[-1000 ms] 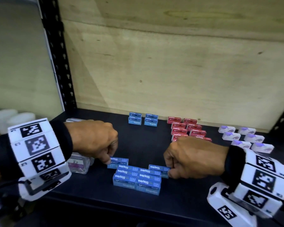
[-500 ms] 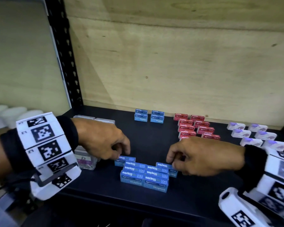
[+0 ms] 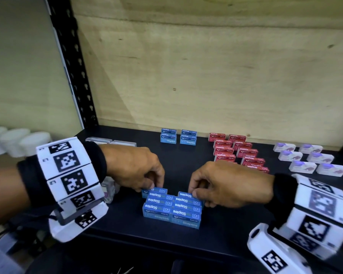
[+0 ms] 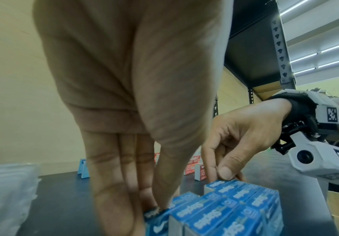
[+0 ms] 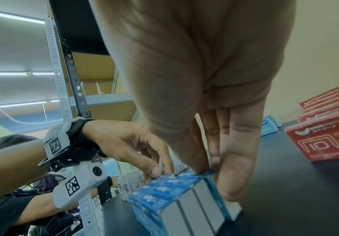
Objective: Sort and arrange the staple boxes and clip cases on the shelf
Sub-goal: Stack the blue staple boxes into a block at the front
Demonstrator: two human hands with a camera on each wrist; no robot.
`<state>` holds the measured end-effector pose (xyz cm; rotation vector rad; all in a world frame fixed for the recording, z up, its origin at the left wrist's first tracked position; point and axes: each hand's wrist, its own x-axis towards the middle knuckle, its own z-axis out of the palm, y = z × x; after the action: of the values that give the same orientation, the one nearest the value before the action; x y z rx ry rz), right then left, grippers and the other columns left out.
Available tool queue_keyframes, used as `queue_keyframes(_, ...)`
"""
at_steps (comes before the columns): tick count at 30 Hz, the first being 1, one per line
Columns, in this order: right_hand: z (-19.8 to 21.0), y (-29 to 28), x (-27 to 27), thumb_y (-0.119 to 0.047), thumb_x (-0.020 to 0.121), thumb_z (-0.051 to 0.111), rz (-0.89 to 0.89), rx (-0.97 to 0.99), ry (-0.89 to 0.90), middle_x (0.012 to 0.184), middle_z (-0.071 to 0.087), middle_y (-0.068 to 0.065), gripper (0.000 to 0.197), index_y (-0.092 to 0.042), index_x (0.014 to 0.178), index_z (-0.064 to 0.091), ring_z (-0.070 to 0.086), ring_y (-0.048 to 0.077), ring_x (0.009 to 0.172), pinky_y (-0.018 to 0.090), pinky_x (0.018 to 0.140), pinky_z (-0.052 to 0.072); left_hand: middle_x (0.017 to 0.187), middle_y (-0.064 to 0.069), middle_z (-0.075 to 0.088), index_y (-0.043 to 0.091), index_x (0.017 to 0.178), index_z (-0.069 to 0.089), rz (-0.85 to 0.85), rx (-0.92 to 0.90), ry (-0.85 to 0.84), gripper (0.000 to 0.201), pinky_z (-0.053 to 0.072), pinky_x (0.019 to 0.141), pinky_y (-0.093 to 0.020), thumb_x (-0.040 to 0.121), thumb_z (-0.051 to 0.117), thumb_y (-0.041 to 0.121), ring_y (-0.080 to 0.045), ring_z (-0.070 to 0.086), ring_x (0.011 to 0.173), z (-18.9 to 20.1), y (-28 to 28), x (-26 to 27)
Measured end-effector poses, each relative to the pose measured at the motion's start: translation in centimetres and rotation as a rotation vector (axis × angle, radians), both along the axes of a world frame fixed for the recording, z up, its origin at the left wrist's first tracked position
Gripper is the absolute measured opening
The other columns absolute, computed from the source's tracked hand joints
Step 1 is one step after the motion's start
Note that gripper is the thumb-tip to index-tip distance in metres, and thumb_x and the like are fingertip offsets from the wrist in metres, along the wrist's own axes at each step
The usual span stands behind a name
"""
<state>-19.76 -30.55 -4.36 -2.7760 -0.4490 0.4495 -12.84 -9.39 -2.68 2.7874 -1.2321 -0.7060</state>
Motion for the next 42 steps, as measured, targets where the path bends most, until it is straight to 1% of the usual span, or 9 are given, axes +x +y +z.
queue_keyframes(4, 0.1, 0.4, 0.2, -0.031, 0.097, 0.058, 0.011, -0.007, -0.021, 0.076, 0.074, -0.008, 0.012, -0.026, 0.099, 0.069, 0.063, -0.003, 0.062, 0.022, 0.07, 0.055, 0.061, 0.019, 0.063, 0.031, 0.102, 0.068, -0.023, -0.01, -0.008, 0.017, 0.039, 0.059, -0.004, 0.094, 0.057, 0.021, 0.001, 0.065, 0.066, 0.0, -0.6, -0.2)
queue_keyframes(9, -0.1, 0.6, 0.4, -0.032, 0.096, 0.059, 0.031, -0.024, -0.04, 0.078, 0.074, -0.009, 0.013, -0.027, 0.099, 0.07, 0.062, -0.003, 0.06, 0.024, 0.075, 0.057, 0.075, 0.011, 0.071, 0.031, 0.105, 0.067, -0.032, -0.019, -0.007, 0.016, 0.038, 0.06, -0.004, 0.094, 0.057, 0.023, 0.005, 0.062, 0.065, 0.0, -1.1, -0.4)
queue_keyframes(16, 0.0, 0.9, 0.6, -0.032, 0.096, 0.058, 0.044, -0.045, -0.028, 0.083, 0.075, -0.01, 0.013, -0.028, 0.101, 0.069, 0.067, -0.002, 0.068, 0.027, 0.078, 0.058, 0.08, 0.008, 0.073, 0.03, 0.105, 0.067, -0.017, -0.028, 0.0, 0.015, 0.051, 0.067, -0.014, 0.095, 0.057, 0.024, 0.0, 0.066, 0.068, -0.1, -1.4, -0.5)
queue_keyframes(19, 0.3, 0.9, 0.6, -0.033, 0.096, 0.058, 0.054, -0.066, -0.018, 0.072, 0.068, -0.014, 0.013, -0.028, 0.1, 0.07, 0.062, -0.002, 0.062, 0.027, 0.077, 0.057, 0.071, 0.016, 0.069, 0.031, 0.105, 0.067, 0.002, -0.015, 0.001, 0.015, 0.052, 0.071, -0.017, 0.095, 0.057, 0.028, 0.003, 0.065, 0.067, -0.1, -1.4, -0.4)
queue_keyframes(22, 1.4, 0.6, 1.4, -0.037, 0.094, 0.06, 0.053, -0.113, -0.014, 0.068, 0.065, -0.015, 0.014, -0.029, 0.1, 0.07, 0.059, -0.004, 0.063, 0.026, 0.078, 0.055, 0.063, 0.029, 0.062, 0.033, 0.103, 0.067, 0.013, -0.007, -0.099, 0.013, 0.044, 0.069, -0.009, 0.093, 0.059, 0.035, 0.012, 0.058, 0.065, 0.5, -1.5, 0.4)
queue_keyframes(25, 3.1, 0.2, 3.2, -0.042, 0.093, 0.062, 0.055, -0.164, -0.032, 0.082, 0.07, -0.014, 0.017, -0.03, 0.101, 0.07, 0.062, -0.002, 0.071, 0.027, 0.08, 0.054, 0.083, 0.023, 0.067, 0.032, 0.106, 0.068, 0.034, -0.021, -0.166, 0.017, 0.045, 0.071, -0.011, 0.091, 0.062, 0.038, 0.009, 0.058, 0.073, 1.7, -1.7, 2.2)
queue_keyframes(28, 5.0, -0.8, 6.3, -0.044, 0.091, 0.064, 0.041, -0.236, -0.075, 0.093, 0.073, -0.011, 0.02, -0.029, 0.102, 0.07, 0.067, 0.007, 0.085, 0.03, 0.085, 0.054, 0.088, 0.018, 0.068, 0.031, 0.104, 0.069, 0.068, 0.006, -0.253, 0.017, 0.043, 0.068, -0.012, 0.09, 0.063, 0.038, 0.005, 0.057, 0.075, 3.1, -2.0, 4.9)
queue_keyframes(35, 6.5, -2.4, 14.6, -0.039, 0.09, 0.068, -0.005, -0.377, -0.171, 0.097, 0.071, -0.007, 0.022, -0.023, 0.105, 0.072, 0.062, 0.015, 0.088, 0.026, 0.074, 0.044, 0.091, 0.016, 0.063, 0.033, 0.101, 0.067, 0.149, 0.158, -0.388, 0.014, 0.05, 0.081, -0.031, 0.089, 0.065, 0.04, -0.01, 0.059, 0.089, 4.3, -3.7, 11.8)
queue_keyframes(42, 3.9, -2.3, 19.8, -0.041, 0.087, 0.072, 0.027, -0.495, -0.122, 0.097, 0.073, 0.003, 0.032, -0.013, 0.102, 0.072, 0.068, 0.024, 0.088, 0.029, 0.065, 0.047, 0.074, 0.018, 0.054, 0.033, 0.101, 0.067, 0.138, 0.26, -0.375, 0.023, 0.042, 0.067, -0.026, 0.083, 0.071, 0.045, -0.01, 0.056, 0.08, 2.5, -5.7, 16.8)
